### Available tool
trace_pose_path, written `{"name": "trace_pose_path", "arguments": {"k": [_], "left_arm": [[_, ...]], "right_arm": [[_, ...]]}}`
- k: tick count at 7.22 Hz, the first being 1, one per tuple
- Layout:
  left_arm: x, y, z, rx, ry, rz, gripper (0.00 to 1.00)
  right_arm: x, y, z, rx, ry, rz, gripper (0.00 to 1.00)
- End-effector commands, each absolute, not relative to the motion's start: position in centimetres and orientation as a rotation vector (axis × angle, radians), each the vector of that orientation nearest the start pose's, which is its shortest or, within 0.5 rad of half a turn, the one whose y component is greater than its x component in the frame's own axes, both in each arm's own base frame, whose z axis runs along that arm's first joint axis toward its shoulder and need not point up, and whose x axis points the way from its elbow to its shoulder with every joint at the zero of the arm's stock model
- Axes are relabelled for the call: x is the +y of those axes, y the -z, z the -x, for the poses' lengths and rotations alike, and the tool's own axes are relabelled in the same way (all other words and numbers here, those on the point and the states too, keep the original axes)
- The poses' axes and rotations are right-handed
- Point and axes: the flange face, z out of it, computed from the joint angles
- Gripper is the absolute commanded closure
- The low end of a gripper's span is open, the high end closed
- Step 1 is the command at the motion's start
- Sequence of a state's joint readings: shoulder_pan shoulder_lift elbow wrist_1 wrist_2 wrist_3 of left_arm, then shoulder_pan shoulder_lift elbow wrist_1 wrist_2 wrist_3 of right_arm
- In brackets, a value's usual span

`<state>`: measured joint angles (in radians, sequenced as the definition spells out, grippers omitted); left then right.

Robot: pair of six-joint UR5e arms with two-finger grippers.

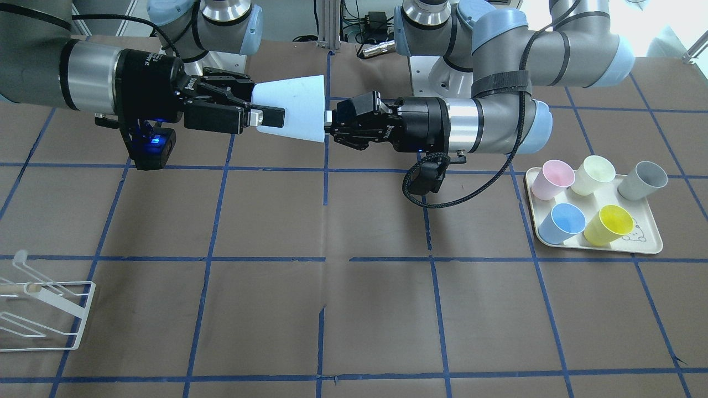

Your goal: Transfer IKEA cup to right arm and place on rack

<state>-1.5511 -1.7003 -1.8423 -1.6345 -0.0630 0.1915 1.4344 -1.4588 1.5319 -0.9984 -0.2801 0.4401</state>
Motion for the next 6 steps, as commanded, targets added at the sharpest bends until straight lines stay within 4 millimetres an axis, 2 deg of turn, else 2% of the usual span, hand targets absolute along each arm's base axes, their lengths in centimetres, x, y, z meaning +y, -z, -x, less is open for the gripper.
{"name": "trace_pose_path", "arguments": {"k": [1,3,4,5,6], "left_arm": [[-51.2,-39.3,22.3,-1.497,0.187,-0.249,0.61],[-51.1,-39.6,22.3,-1.496,0.218,-0.276,0.25],[-51.1,-39.7,22.3,-1.496,0.219,-0.277,0.21],[-51.1,-39.7,22.0,-1.500,0.222,-0.284,0.12],[-51.4,-39.8,21.3,-1.500,0.215,-0.299,0.07]], "right_arm": [[-52.8,-47.8,-15.4,1.608,-0.798,-0.959,0.35],[-52.9,-47.9,-15.3,1.609,-0.792,-0.957,0.35],[-52.9,-47.9,-15.1,1.609,-0.787,-0.957,0.34],[-53.3,-47.9,-13.8,1.597,-0.766,-0.973,0.34],[-53.8,-48.3,-11.1,1.604,-0.726,-0.999,0.34]]}}
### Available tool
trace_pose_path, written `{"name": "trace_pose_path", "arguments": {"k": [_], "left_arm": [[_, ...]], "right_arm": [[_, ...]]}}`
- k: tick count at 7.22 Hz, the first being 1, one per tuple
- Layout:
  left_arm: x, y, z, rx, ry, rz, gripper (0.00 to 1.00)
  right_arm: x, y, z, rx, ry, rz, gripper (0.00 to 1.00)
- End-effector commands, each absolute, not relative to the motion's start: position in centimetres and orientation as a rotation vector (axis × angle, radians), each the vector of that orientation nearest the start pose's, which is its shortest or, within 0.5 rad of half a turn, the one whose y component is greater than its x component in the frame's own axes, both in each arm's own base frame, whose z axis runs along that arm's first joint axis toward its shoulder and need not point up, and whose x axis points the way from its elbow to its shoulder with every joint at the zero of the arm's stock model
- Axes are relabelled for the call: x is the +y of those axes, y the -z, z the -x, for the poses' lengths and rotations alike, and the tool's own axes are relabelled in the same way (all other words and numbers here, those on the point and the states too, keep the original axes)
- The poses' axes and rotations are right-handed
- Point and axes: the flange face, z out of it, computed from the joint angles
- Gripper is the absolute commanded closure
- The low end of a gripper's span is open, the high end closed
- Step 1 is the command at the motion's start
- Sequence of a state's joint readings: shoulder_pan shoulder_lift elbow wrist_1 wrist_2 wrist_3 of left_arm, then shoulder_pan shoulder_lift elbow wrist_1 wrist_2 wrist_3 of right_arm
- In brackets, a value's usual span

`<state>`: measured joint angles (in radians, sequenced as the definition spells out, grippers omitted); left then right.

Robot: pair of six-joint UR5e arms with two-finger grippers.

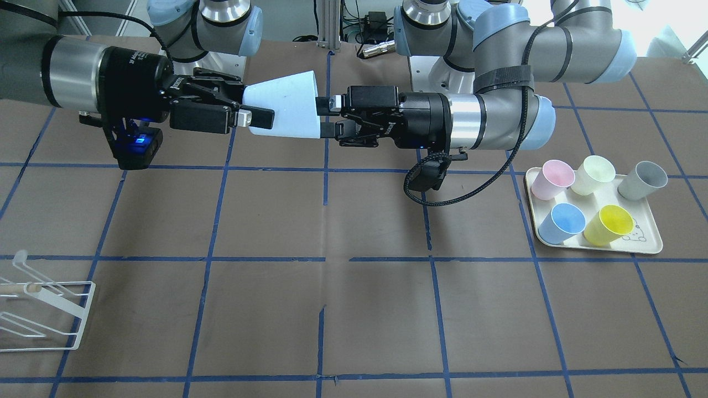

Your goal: Transfer IKEA cup to right arm and place on rack

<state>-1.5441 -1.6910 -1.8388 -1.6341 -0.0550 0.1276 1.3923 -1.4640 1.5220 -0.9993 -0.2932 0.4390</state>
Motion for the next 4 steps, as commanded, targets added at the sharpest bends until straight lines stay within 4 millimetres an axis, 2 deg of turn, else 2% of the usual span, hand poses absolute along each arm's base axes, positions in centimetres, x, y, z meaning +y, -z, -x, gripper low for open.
{"name": "trace_pose_path", "arguments": {"k": [1,3,4], "left_arm": [[-51.7,-39.6,20.6,-1.509,0.218,-0.314,0.02],[-52.9,-39.0,16.0,-1.647,0.180,-0.348,0.00],[-52.9,-38.4,15.1,-1.749,0.176,-0.330,0.00]], "right_arm": [[-54.1,-49.3,-9.1,1.666,-0.673,-1.000,0.33],[-54.5,-49.3,-7.4,1.945,-0.522,-0.943,0.33],[-54.9,-48.9,-6.6,2.089,-0.420,-0.900,0.34]]}}
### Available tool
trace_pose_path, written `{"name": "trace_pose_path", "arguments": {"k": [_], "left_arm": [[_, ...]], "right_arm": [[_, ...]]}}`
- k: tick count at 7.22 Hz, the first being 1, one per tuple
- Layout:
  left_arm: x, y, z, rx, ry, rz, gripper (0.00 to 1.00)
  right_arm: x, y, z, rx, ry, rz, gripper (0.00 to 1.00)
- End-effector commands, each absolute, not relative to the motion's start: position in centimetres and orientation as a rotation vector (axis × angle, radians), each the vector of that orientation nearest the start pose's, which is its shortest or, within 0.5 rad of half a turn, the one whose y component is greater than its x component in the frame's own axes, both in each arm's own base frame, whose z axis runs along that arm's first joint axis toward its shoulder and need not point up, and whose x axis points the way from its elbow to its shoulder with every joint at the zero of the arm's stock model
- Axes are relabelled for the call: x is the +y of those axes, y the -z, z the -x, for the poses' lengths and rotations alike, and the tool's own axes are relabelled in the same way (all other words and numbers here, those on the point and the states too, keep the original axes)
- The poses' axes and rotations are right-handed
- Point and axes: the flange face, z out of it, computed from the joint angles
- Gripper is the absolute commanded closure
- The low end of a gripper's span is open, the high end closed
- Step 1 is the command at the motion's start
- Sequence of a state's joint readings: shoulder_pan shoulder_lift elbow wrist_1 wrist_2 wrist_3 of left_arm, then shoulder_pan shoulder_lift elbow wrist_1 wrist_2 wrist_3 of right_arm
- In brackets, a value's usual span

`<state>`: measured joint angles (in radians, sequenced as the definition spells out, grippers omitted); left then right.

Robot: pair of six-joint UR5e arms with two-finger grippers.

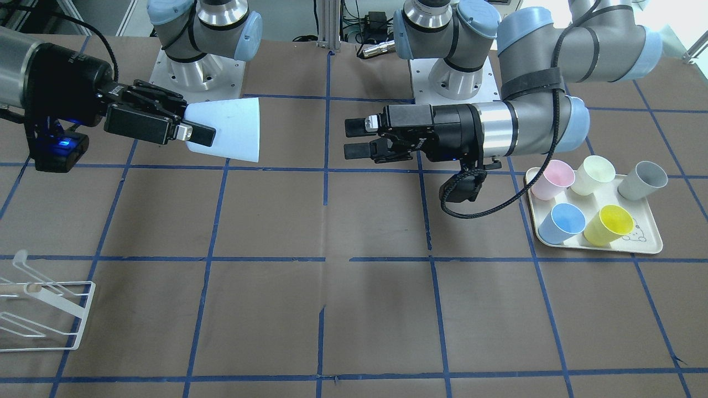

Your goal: Transfer IKEA cup to right arm and place on rack

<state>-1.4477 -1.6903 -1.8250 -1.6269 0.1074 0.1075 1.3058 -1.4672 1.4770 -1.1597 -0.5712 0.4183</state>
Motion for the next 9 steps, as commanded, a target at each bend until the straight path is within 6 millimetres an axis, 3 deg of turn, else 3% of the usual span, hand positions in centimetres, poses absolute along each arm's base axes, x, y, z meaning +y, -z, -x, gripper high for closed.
{"name": "trace_pose_path", "arguments": {"k": [1,3,4,5,7,8,9], "left_arm": [[-53.2,-37.5,14.6,-1.874,0.160,-0.286,0.00],[-53.8,-34.8,12.9,-2.220,0.122,-0.289,0.00],[-53.8,-33.7,12.3,-2.424,0.112,-0.275,0.00],[-53.2,-34.4,12.3,-2.589,0.094,-0.228,0.00],[-54.8,-39.7,13.6,-2.937,-0.038,-0.100,0.00],[-54.1,-43.3,15.8,-3.107,-0.088,-0.002,0.00],[-53.4,-46.3,16.7,-3.142,-0.104,0.033,0.00]], "right_arm": [[-55.1,-48.1,-5.7,2.247,-0.327,-0.846,0.37],[-54.6,-46.7,-3.7,2.585,-0.233,-0.588,0.40],[-54.4,-45.8,-2.8,2.685,-0.240,-0.507,0.48],[-54.5,-45.7,-1.4,2.810,-0.198,-0.441,0.61],[-55.8,-46.2,1.9,2.968,-0.016,-0.309,0.68],[-56.4,-46.1,4.4,3.038,0.041,-0.250,0.72],[-56.2,-46.0,6.6,3.075,0.051,-0.070,0.79]]}}
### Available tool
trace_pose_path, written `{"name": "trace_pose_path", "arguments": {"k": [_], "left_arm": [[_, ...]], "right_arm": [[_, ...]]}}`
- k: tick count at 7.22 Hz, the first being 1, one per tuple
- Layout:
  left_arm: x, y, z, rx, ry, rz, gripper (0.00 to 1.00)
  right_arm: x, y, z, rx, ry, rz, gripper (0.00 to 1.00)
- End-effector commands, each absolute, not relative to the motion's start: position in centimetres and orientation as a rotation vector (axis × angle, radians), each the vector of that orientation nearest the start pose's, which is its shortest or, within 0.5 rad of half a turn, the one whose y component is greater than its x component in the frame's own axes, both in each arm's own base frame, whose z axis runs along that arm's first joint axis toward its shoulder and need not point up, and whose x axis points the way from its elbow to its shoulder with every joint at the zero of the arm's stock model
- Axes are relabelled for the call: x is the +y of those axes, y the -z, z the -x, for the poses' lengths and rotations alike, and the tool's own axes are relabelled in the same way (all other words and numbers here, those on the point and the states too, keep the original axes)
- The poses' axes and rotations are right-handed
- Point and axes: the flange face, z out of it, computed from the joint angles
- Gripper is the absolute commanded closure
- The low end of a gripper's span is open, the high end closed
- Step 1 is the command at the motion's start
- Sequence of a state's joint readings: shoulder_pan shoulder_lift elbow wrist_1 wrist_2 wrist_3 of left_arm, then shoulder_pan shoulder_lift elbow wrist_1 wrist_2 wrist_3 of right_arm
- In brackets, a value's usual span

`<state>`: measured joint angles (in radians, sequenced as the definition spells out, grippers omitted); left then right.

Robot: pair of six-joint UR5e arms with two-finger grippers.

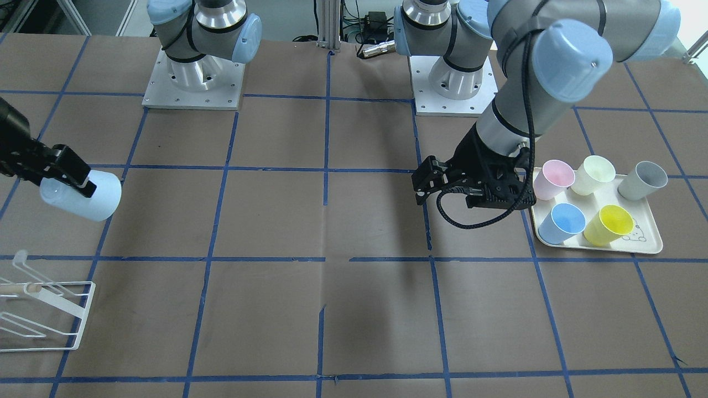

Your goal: Transfer IKEA cup to right arm and place on rack

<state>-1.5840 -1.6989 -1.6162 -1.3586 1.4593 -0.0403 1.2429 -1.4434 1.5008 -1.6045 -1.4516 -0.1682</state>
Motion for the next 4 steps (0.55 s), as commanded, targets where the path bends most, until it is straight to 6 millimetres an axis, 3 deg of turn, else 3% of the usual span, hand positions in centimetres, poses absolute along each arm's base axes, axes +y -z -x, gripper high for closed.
{"name": "trace_pose_path", "arguments": {"k": [1,3,4], "left_arm": [[-52.8,-48.7,16.3,3.134,0.102,-0.024,0.00],[-51.6,-50.9,16.1,3.123,0.092,-0.023,0.00],[-51.5,-51.0,15.9,3.121,0.097,-0.030,0.00]], "right_arm": [[-56.0,-46.0,9.4,3.085,0.089,-0.006,0.81],[-56.9,-43.6,14.8,3.111,0.158,0.040,0.81],[-57.8,-42.7,15.8,3.125,0.207,0.071,0.81]]}}
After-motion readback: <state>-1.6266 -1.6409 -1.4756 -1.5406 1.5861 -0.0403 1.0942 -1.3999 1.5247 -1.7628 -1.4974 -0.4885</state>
